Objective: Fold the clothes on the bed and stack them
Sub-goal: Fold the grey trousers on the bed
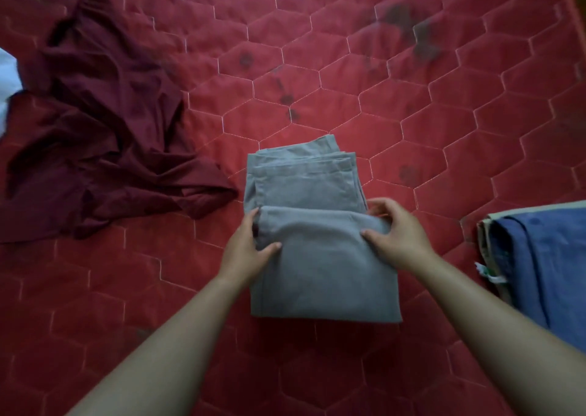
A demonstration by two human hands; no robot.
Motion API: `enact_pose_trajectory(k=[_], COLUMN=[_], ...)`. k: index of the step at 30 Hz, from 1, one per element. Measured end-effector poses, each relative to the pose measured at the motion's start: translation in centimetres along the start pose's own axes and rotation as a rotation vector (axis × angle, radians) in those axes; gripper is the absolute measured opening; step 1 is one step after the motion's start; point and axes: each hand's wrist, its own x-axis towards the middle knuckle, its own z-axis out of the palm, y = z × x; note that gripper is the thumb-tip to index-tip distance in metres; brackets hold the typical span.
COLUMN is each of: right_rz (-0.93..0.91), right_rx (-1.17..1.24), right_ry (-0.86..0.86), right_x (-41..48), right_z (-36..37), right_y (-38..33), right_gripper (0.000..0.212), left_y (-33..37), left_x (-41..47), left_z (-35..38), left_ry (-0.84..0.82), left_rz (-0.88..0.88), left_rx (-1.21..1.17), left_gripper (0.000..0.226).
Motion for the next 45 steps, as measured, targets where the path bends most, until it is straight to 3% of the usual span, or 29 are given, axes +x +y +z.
enact_pose_trajectory(k=[3,6,10,13,17,20,22,25,26,30,36,40,42,45], right_rz=[-0.031,-0.155,-0.277,-0.280,-0.176,-0.089,-0.116,-0.192,-0.195,-0.140,-0.195,-0.081,-0.045,0.012], right_rx=[0.049,0.104,0.150,0.040,-0.227,-0.356,-0.498,-0.525,-0.501,-0.483,-0.362,-0.221,-0.167,-0.128], right_ry=[0.097,0.173,0.274,0.301,0.227,0.221,0.262,0.307,0.301,0.224,0.300,0.289,0.254,0.214], right_x=[0.4,1.7,5.4,7.8,7.5,5.2,3.9,4.0,4.4,6.7,6.7,4.3,3.7,4.1], right_z=[0.6,0.3,-0.4,0.2,1.7,2.8,3.7,5.1,5.5,7.0,7.3,6.7,6.9,7.2], right_y=[-0.4,-2.8,-6.7,-7.8,-5.8,-3.8,-3.2,-3.4,-3.4,-1.7,-0.2,0.6,0.4,-0.4], right_gripper=[0.040,0.035,0.026,0.023,0.059,0.072,0.069,0.060,0.059,0.059,0.063,0.071,0.072,0.073], left_y=[-0.4,0.0,1.7,2.8,3.0,2.8,2.7,2.8,2.6,0.7,-0.7,-0.9,-0.7,-0.4], left_x=[0.8,1.0,2.7,5.4,7.3,6.9,5.7,4.0,4.2,6.3,6.8,5.8,5.2,5.4], left_z=[0.7,0.1,-1.6,-2.3,-1.8,-1.2,-0.4,1.4,2.0,3.4,4.3,3.4,3.3,3.1], left_ry=[0.054,0.210,0.390,0.411,0.424,0.420,0.445,0.342,0.292,0.225,0.329,0.453,0.406,0.309], left_rz=[-0.033,0.020,0.067,0.074,0.016,-0.038,0.081,0.402,0.438,0.295,0.392,0.103,-0.032,-0.062], left_rx=[-0.089,-0.223,-0.405,-0.392,-0.244,-0.112,0.202,0.515,0.559,0.594,0.513,0.266,0.169,0.121], left_gripper=[0.066,0.049,0.044,0.040,0.036,0.058,0.070,0.059,0.055,0.049,0.049,0.061,0.069,0.073])
